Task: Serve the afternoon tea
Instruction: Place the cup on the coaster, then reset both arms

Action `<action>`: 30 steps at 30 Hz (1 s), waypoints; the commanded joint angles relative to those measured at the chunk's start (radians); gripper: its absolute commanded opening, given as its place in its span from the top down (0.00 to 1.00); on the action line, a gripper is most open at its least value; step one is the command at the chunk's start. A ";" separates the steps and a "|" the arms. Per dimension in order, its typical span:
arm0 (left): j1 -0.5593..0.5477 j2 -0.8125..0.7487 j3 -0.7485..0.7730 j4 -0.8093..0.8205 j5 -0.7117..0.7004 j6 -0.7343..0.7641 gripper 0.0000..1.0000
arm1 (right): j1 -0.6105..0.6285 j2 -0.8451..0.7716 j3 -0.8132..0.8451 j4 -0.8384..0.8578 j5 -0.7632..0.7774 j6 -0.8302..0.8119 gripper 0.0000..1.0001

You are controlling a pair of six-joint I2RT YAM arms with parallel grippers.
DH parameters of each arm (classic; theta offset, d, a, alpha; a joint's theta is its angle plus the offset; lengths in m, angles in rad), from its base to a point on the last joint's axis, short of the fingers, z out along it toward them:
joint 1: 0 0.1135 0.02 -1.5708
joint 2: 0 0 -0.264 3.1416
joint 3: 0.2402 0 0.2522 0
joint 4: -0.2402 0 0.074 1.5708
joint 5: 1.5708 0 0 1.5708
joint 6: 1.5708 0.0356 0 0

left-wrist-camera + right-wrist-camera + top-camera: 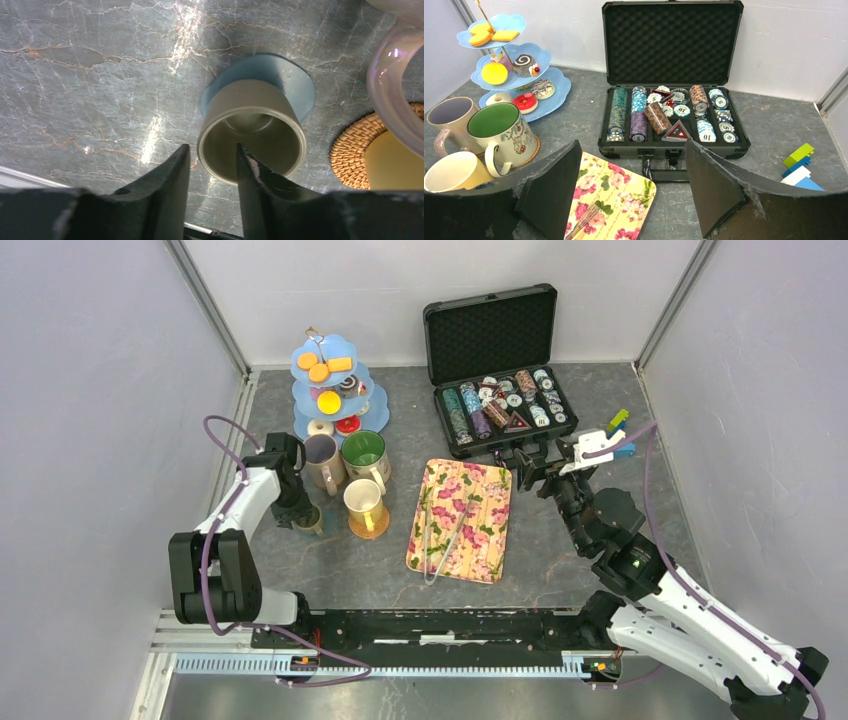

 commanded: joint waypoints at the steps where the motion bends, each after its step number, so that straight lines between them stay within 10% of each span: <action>1: 0.002 -0.039 0.048 -0.013 0.016 -0.012 0.51 | 0.003 -0.012 0.020 0.013 0.026 -0.008 0.18; 13: -0.025 -0.439 0.299 0.059 0.312 0.073 0.04 | 0.002 -0.059 0.191 -0.260 0.140 -0.101 0.02; 22: -0.367 -0.506 0.445 0.481 0.504 0.161 0.02 | 0.003 -0.124 0.326 -0.312 0.249 -0.210 0.02; 30: -0.393 -0.575 0.452 0.724 0.689 0.188 0.00 | 0.003 -0.207 0.296 -0.235 0.257 -0.238 0.02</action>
